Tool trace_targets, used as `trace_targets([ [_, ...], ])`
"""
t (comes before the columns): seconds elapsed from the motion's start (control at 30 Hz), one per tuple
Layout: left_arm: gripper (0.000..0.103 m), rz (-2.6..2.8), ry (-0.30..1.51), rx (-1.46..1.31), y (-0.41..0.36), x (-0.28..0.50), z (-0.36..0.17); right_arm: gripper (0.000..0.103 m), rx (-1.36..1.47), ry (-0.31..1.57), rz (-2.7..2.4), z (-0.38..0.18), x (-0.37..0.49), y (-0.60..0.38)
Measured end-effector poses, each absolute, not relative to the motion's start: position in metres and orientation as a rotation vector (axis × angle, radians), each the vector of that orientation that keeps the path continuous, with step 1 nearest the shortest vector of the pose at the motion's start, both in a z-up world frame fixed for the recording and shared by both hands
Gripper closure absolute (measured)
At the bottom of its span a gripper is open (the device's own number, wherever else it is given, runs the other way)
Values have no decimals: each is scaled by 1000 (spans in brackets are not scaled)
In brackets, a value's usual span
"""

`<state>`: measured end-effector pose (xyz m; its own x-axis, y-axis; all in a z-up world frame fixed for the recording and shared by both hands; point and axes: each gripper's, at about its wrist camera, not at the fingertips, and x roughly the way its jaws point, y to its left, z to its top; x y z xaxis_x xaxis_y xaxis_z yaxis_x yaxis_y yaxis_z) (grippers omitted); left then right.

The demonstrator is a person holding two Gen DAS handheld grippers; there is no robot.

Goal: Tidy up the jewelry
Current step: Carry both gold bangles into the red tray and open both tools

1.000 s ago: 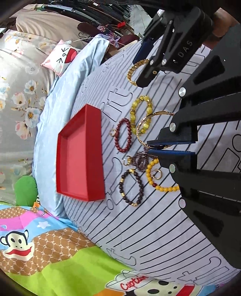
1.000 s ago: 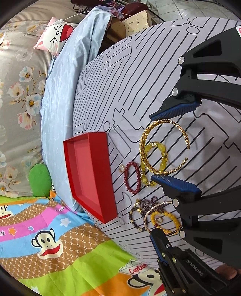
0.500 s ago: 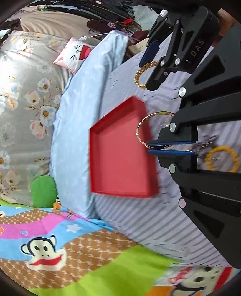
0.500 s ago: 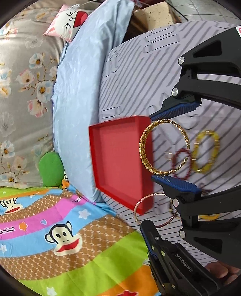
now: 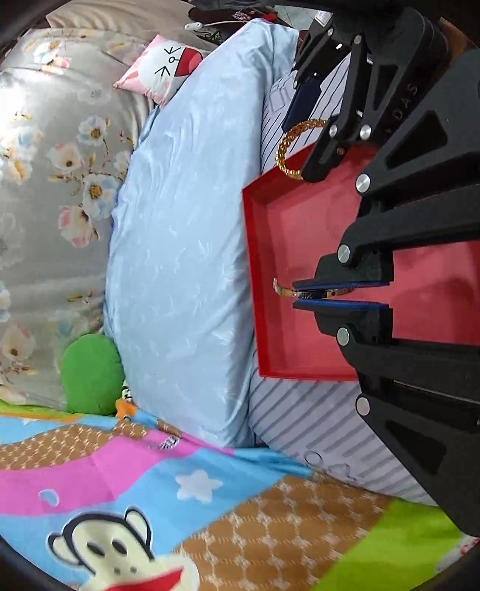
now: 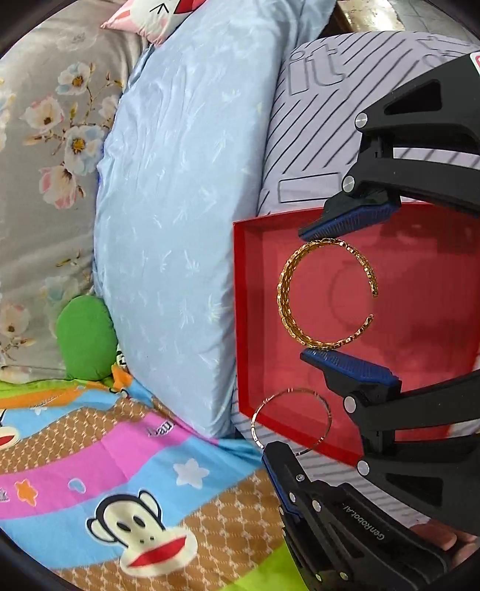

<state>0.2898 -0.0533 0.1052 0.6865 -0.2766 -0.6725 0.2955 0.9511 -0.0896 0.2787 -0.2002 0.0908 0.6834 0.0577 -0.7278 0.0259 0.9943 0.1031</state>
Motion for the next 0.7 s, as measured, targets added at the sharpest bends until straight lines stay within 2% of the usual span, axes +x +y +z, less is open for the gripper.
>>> trace_targets([
  [0.47, 97, -281, 822, 33, -58, 350, 60, 43, 115, 926, 19, 50, 340, -206],
  [0.5, 95, -284, 825, 27, -58, 351, 59, 42, 115, 925, 15, 50, 339, -207],
  [0.6, 66, -255, 815, 34, -59, 349, 60, 36, 119, 912, 8, 52, 338, -206],
  [0.7, 62, -236, 798, 39, -58, 346, 62, 35, 114, 896, 2, 57, 334, -207],
])
